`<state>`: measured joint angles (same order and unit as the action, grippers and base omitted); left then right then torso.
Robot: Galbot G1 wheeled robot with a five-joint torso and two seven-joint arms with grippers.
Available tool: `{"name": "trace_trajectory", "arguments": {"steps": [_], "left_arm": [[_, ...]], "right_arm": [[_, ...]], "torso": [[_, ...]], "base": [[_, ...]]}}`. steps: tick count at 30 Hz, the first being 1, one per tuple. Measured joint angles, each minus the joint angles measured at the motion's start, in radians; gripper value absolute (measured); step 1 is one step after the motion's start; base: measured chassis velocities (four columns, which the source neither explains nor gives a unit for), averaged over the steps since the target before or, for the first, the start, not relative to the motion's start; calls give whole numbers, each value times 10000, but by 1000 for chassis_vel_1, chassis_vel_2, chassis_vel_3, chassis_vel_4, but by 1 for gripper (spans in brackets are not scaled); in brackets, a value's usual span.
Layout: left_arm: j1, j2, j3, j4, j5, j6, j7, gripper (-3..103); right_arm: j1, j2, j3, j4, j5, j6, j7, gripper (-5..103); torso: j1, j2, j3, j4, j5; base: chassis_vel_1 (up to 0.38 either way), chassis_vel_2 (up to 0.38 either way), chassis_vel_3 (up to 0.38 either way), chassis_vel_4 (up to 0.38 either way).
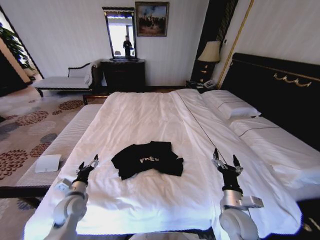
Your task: Fold the clothes on the bed.
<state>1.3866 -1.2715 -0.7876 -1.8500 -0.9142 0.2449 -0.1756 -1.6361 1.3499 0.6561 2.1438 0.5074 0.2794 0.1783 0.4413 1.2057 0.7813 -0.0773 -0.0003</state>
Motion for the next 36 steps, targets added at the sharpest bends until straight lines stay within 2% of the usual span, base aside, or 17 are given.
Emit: {"name": "trace_trajectory", "arguments": {"steps": [1, 3, 7, 11, 13, 16, 18, 22, 30, 31, 33, 35, 36], "left_arm": [[0, 0, 0, 0, 0, 0, 0, 100], [-292, 212, 63, 408, -630, 389, -7, 100], [-1049, 356, 575, 1209, -1008, 867, -96, 100], [-1683, 311, 1063, 1764, -1410, 1157, -229, 100], [-2150, 211, 1415, 2135, -2042, 1383, -383, 100], [-2538, 63, 1750, 2557, -2320, 1502, -581, 100], [-2704, -39, 1892, 2761, -2292, 1508, -622, 100], [-3177, -404, 2336, 3324, -1730, 1438, -642, 100], [-3363, -474, 2467, 3501, -1390, 1302, -845, 100], [-3363, -449, 2474, 3488, -1391, 1301, -848, 102], [-3377, -444, 2482, 3499, -1375, 1289, -846, 98], [-3511, -481, 2503, 3627, -1263, 1224, -805, 89], [-3563, -506, 2520, 3682, -1216, 1207, -802, 89]], "right_arm": [[0, 0, 0, 0, 0, 0, 0, 100], [429, -124, -268, -251, 98, -96, 45, 100], [693, -242, -556, -561, 163, -130, 98, 100], [794, -329, -649, -769, 199, -127, 114, 100], [862, -412, -675, -933, 227, -84, 144, 100], [923, -506, -679, -1092, 232, -19, 157, 100], [953, -540, -671, -1160, 240, -4, 165, 100], [1091, -586, -672, -1409, 286, 61, 173, 100], [1043, -452, -694, -1383, 283, 139, 158, 100], [1052, -453, -679, -1376, 282, 143, 148, 100], [1059, -452, -651, -1376, 277, 153, 136, 100], [1030, -428, -598, -1415, 235, 222, 104, 100], [975, -403, -596, -1435, 215, 241, 94, 100]], "torso": [[0, 0, 0, 0, 0], [1, 0, 1, 11, 4], [1, -1, 0, 4, 3], [1, 0, -1, 0, 3], [1, 0, 0, 3, 5], [1, 0, -1, 1, 3], [1, 0, -1, 2, 3], [0, 1, -1, 2, 3], [-1, 1, -2, 3, 2], [-1, 1, -2, 3, 4], [-1, 1, -2, 5, 4], [-2, 1, -2, 4, 3], [-1, 1, -2, 3, 4]], "base": [[0, 0, 0, 0], [0, 0, 0, 0], [0, 0, 0, 0], [0, 0, 0, 0], [0, 0, 0, 0], [0, 0, 0, 0], [0, 0, 0, 0], [0, 0, 0, 0], [0, 0, 0, 0], [0, 0, 0, 0], [0, 0, 0, 0], [0, 0, 0, 0], [0, 0, 0, 0]]}}
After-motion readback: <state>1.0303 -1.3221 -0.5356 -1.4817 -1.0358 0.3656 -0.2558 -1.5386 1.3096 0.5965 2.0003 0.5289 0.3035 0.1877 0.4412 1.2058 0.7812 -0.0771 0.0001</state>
